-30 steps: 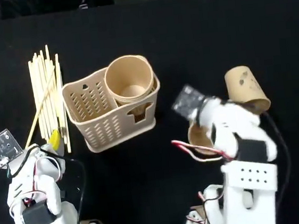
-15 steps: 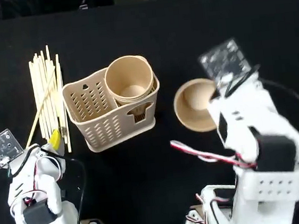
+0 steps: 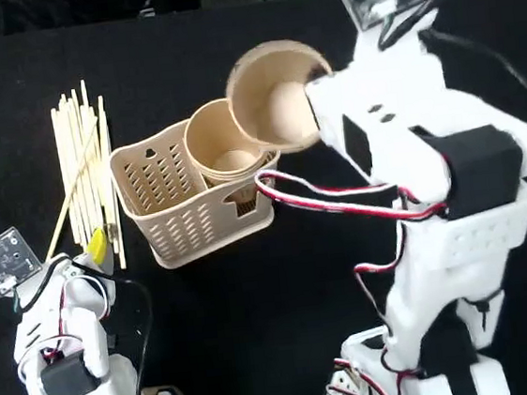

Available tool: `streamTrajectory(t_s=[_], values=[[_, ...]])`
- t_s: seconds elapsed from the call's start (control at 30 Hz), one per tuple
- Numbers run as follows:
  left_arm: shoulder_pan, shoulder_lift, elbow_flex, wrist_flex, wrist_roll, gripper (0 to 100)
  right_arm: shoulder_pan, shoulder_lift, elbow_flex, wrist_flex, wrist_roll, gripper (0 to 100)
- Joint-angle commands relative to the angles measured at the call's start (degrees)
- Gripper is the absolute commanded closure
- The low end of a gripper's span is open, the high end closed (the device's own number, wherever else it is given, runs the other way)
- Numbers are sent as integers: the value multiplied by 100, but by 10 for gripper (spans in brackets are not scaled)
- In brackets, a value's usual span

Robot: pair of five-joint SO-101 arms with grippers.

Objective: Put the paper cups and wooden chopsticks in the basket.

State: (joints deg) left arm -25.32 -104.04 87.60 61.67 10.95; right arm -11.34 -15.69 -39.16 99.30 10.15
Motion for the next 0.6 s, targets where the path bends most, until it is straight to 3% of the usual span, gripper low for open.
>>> streamTrajectory(t_s=[0.0,0.17,0.47,0.57], values=[[48,-44,-145,-44,-9,726,-589,215,-910,158,-185,987],[48,-44,-154,-44,-9,726,-1046,233,-716,149,-185,987],[31,-44,-154,-44,-9,726,-1073,233,541,-105,-149,979],[31,-44,-154,-44,-9,726,-1073,233,1033,-369,-176,877]])
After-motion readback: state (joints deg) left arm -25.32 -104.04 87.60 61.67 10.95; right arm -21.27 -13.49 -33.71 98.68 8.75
